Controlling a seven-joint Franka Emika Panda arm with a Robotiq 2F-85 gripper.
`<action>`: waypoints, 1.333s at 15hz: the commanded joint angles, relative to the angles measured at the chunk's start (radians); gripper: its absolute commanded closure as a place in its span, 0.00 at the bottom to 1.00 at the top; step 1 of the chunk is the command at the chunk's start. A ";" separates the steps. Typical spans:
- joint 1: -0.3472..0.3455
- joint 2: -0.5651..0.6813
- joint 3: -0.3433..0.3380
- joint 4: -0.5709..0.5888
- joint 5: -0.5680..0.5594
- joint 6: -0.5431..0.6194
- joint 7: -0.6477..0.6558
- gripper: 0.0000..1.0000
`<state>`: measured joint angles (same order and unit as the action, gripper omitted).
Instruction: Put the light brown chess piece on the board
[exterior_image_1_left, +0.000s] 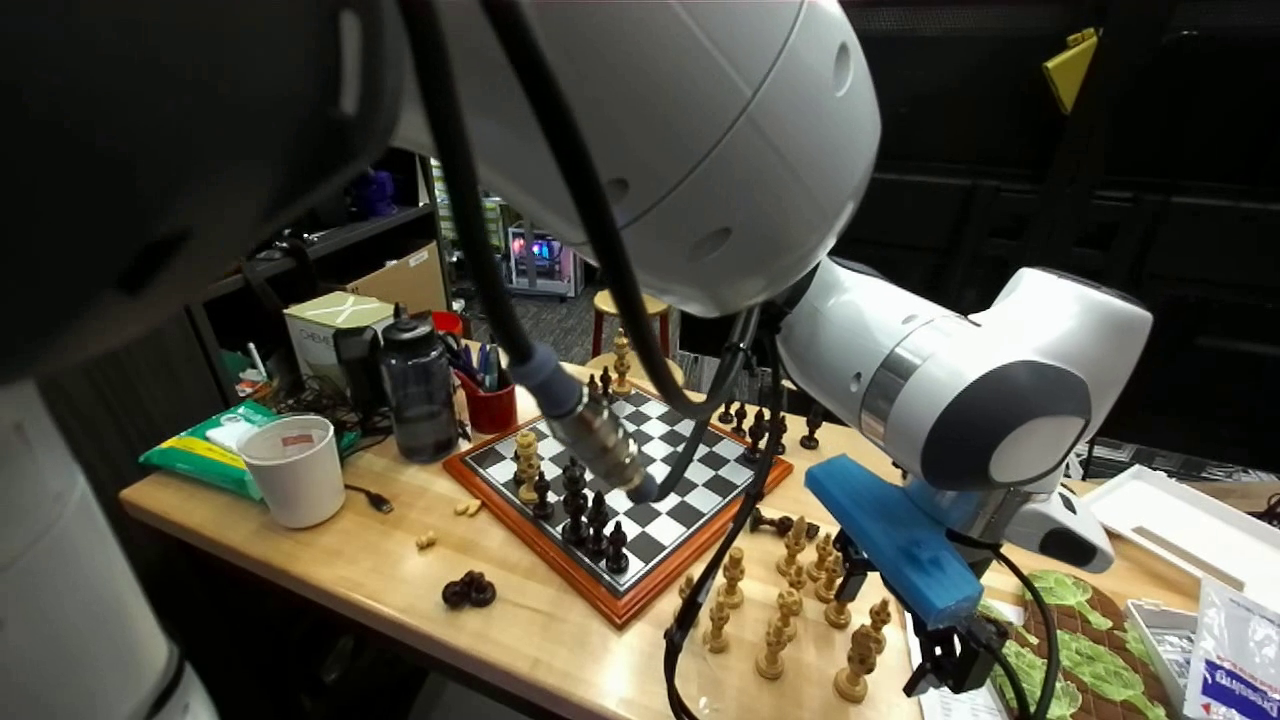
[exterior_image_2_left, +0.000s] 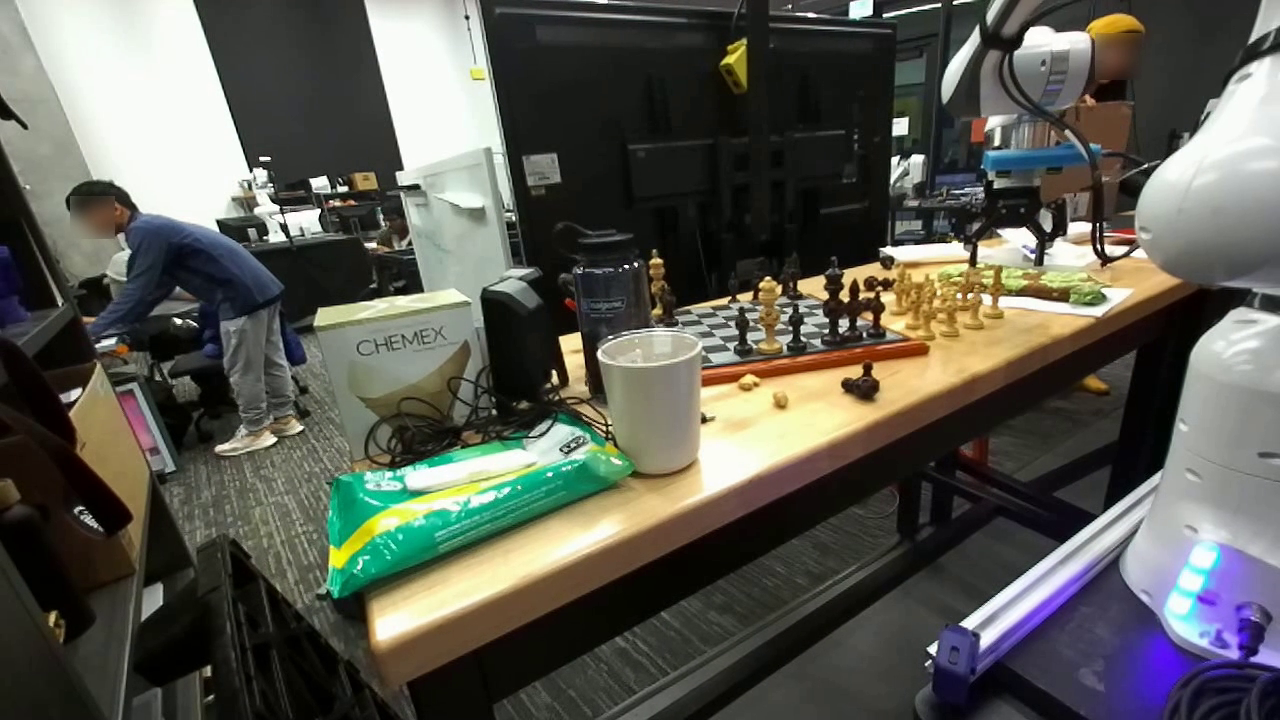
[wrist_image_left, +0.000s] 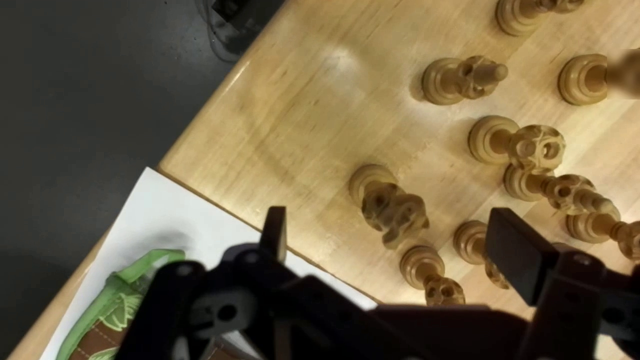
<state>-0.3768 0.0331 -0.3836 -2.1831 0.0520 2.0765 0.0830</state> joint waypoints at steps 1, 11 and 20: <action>-0.004 0.021 0.001 0.026 0.028 -0.017 -0.023 0.00; -0.009 0.041 0.001 0.042 0.073 -0.008 -0.051 0.00; -0.010 0.017 -0.001 0.016 0.071 -0.012 -0.038 0.00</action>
<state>-0.3807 0.0724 -0.3837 -2.1561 0.1088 2.0768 0.0540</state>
